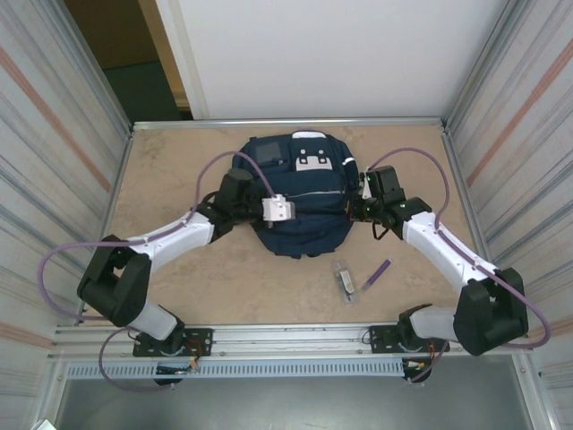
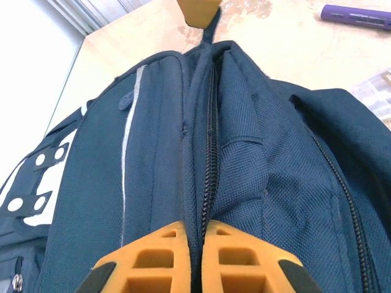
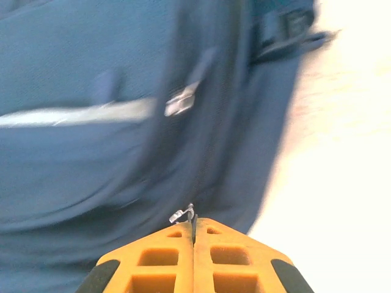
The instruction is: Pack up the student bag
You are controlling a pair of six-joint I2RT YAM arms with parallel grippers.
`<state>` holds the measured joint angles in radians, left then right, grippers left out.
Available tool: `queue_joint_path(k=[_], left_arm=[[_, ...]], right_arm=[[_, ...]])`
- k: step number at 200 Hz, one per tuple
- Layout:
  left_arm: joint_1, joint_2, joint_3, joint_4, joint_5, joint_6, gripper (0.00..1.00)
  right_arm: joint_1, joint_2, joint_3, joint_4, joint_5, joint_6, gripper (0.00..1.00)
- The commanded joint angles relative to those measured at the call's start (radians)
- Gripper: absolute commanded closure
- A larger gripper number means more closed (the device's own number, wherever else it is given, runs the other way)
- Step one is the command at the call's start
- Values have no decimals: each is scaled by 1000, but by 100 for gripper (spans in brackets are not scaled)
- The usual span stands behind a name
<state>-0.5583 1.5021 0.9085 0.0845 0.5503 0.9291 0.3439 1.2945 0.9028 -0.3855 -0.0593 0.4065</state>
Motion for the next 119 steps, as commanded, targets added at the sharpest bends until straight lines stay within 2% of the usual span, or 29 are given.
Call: queue_joint_path(k=[1, 19, 28, 35, 48, 55, 62, 79, 98, 119], left_arm=[[70, -58, -1, -57, 169, 99, 100], [153, -36, 53, -170, 232, 107, 100], [207, -23, 73, -188, 247, 78, 92], [238, -15, 86, -174, 188, 26, 90], [252, -8, 105, -163, -55, -28, 86], [252, -14, 107, -170, -117, -29, 77], [252, -30, 111, -204, -115, -8, 66], [198, -94, 70, -261, -70, 97, 58], [78, -155, -38, -246, -83, 234, 45], [4, -150, -68, -191, -117, 186, 40]], right_arm=[[-36, 47, 3, 64, 60, -35, 100], [-23, 57, 13, 91, -47, -38, 100], [-4, 52, 13, 106, -95, -39, 100], [14, 48, 15, 115, -126, -40, 100], [63, 48, 29, 128, -188, -38, 100], [100, 49, 44, 131, -219, -38, 100], [139, 50, 61, 136, -235, -33, 100], [224, 58, 105, 161, -246, -23, 100], [284, 81, 163, 160, -252, -33, 100], [316, 97, 208, 142, -276, -52, 100]])
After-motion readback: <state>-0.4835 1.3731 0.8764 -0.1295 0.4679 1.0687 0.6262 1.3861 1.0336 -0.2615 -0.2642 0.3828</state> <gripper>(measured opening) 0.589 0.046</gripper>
